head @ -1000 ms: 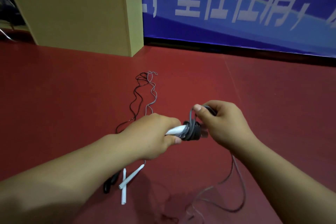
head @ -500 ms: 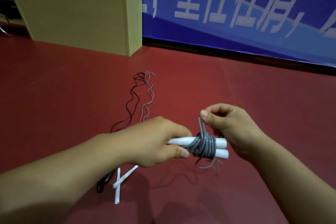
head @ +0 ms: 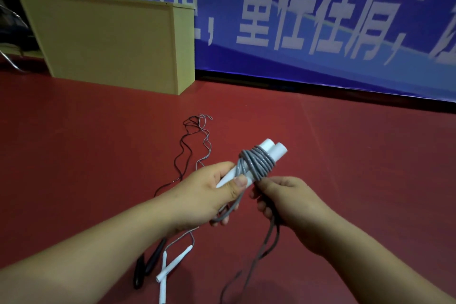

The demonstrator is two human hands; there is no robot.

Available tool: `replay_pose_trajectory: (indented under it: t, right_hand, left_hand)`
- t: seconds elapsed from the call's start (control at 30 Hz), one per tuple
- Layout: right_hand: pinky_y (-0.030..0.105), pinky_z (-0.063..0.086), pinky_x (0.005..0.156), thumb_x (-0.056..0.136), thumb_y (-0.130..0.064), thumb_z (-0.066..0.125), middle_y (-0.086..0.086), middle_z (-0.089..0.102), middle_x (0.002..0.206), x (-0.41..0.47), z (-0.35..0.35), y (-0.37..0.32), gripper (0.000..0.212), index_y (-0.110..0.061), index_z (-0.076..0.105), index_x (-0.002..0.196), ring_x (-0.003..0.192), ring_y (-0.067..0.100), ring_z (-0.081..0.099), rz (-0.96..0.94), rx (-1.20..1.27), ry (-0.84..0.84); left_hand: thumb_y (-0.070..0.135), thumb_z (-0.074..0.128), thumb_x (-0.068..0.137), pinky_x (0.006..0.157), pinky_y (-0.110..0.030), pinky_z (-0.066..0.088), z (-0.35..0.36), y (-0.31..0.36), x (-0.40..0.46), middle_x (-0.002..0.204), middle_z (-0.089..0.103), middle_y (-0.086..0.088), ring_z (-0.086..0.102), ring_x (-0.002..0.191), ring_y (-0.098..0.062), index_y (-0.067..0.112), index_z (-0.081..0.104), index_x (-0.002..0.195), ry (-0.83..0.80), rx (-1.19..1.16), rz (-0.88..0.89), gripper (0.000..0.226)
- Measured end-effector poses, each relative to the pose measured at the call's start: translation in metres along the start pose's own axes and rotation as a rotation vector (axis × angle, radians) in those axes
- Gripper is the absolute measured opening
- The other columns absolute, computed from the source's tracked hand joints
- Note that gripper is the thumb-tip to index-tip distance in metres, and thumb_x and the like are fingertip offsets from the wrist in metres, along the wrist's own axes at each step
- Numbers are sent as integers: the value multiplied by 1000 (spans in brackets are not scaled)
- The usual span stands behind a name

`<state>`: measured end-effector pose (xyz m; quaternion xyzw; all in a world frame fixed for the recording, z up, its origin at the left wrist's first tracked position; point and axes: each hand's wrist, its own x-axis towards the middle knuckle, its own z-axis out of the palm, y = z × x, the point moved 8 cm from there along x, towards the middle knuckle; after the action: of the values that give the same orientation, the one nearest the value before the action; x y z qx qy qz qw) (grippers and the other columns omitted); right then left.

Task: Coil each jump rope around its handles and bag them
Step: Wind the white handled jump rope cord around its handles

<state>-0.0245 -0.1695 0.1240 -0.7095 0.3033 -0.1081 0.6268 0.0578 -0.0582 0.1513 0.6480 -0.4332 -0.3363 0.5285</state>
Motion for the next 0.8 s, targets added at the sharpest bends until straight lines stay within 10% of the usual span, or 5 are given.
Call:
replay_pose_trajectory:
  t: [0.8]
  right_hand:
    - [26,38,46,97,-27,57,1,54,56,-3,1,-3,29,-6,70,80,48,16,44,-37,-180,23]
  left_hand:
    - [36,59,95,54,-29,35,-66,-46,10,57,50,8,45,54,-13,15,60,78,526,400,-103,27]
